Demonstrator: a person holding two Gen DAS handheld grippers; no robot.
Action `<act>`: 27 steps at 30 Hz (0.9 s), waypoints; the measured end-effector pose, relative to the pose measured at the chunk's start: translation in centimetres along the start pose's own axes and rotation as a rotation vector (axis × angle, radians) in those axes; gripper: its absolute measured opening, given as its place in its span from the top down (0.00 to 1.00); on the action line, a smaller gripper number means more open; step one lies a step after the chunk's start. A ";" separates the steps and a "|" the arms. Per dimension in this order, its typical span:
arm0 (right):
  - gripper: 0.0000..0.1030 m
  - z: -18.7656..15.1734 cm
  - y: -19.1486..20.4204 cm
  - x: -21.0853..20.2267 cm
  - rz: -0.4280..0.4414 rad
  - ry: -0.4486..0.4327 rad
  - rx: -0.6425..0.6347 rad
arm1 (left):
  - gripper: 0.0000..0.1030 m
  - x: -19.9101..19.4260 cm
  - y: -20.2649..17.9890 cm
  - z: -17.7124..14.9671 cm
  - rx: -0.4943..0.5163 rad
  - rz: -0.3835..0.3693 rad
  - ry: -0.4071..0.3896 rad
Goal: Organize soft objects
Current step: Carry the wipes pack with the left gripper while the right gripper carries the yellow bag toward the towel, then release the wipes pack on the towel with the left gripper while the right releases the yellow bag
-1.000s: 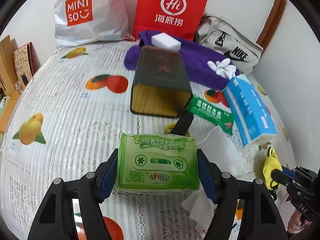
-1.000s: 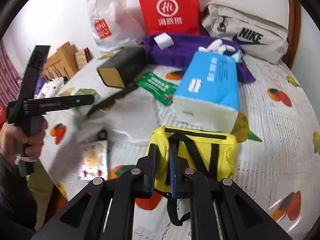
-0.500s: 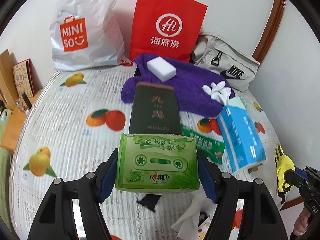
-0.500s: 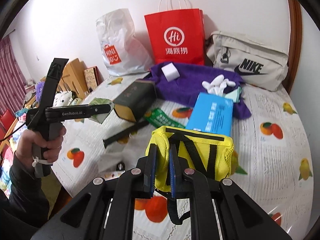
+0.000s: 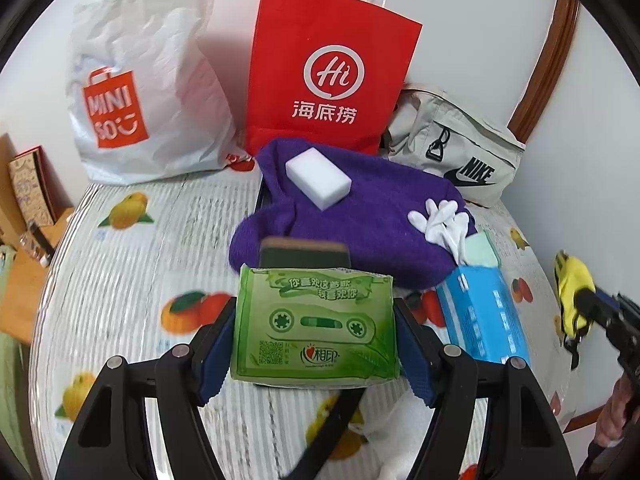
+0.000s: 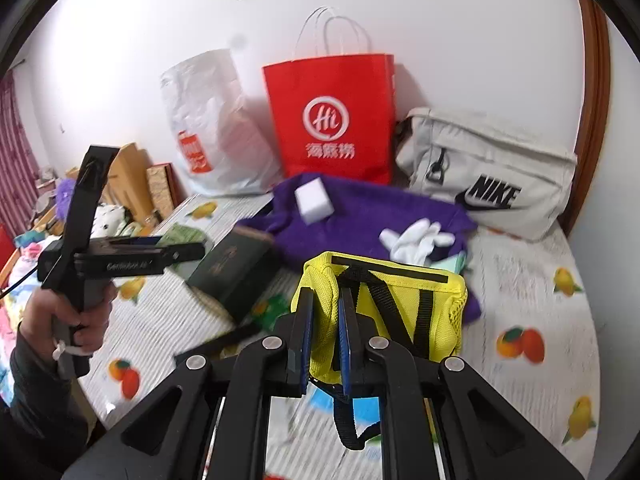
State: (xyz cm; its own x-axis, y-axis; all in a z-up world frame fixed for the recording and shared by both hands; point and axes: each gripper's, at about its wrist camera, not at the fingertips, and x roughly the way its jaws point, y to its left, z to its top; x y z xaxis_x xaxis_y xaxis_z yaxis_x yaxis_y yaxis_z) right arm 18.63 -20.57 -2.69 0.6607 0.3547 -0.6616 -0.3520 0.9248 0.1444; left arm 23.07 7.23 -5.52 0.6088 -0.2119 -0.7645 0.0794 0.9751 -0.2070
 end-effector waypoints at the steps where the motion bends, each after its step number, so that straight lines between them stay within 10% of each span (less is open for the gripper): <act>1: 0.89 0.5 -0.2 0.4 -0.006 -0.006 0.003 | 0.32 0.4 0.1 0.5 0.006 -0.004 0.004; 27: 0.89 5.5 -5.7 13.2 -0.078 0.102 0.029 | 0.32 9.3 -1.5 8.5 0.053 -0.004 0.040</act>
State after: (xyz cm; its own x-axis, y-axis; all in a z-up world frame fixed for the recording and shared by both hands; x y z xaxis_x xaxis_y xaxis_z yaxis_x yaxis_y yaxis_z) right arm 33.03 -20.35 -8.16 0.6142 0.2670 -0.7426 -0.2816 0.9532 0.1099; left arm 35.36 4.32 -7.12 0.5767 -0.2169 -0.7876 0.1236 0.9762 -0.1783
